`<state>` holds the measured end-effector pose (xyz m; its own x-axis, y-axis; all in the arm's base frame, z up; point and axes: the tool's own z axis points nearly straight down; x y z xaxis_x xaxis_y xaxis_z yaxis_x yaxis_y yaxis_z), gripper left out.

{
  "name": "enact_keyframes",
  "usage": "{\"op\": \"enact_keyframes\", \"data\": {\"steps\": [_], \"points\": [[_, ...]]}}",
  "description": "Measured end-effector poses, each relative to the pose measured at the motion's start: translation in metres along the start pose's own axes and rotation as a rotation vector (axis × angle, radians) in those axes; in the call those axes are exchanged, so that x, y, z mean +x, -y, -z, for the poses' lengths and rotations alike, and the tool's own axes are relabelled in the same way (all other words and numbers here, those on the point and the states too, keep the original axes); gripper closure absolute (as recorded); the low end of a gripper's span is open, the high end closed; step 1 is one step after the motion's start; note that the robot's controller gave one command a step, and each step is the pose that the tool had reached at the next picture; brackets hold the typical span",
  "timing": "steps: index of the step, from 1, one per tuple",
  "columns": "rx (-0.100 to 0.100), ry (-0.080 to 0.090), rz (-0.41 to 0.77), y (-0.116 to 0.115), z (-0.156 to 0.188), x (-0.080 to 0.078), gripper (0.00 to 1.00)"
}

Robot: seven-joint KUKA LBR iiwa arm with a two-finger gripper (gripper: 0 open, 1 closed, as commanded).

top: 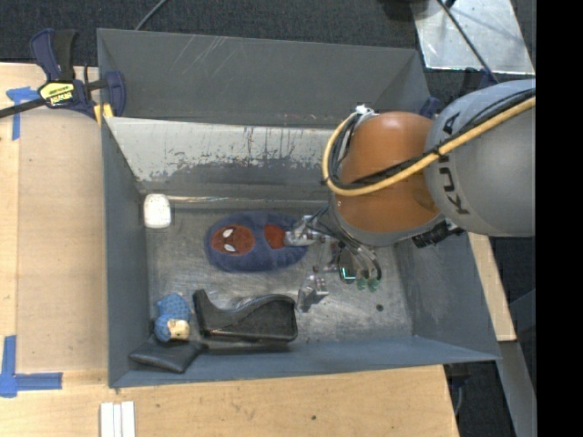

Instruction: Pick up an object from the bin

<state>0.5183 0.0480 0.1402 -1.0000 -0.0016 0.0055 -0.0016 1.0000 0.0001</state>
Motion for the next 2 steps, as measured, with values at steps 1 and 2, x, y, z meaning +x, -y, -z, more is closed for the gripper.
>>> {"op": "enact_keyframes", "data": {"steps": [1,2], "points": [[-0.001,0.012,-0.088,-0.0125,-0.0533,-0.0453,0.0],[-0.003,0.029,-0.089,-0.0119,-0.0466,-0.0491,1.0]]}}
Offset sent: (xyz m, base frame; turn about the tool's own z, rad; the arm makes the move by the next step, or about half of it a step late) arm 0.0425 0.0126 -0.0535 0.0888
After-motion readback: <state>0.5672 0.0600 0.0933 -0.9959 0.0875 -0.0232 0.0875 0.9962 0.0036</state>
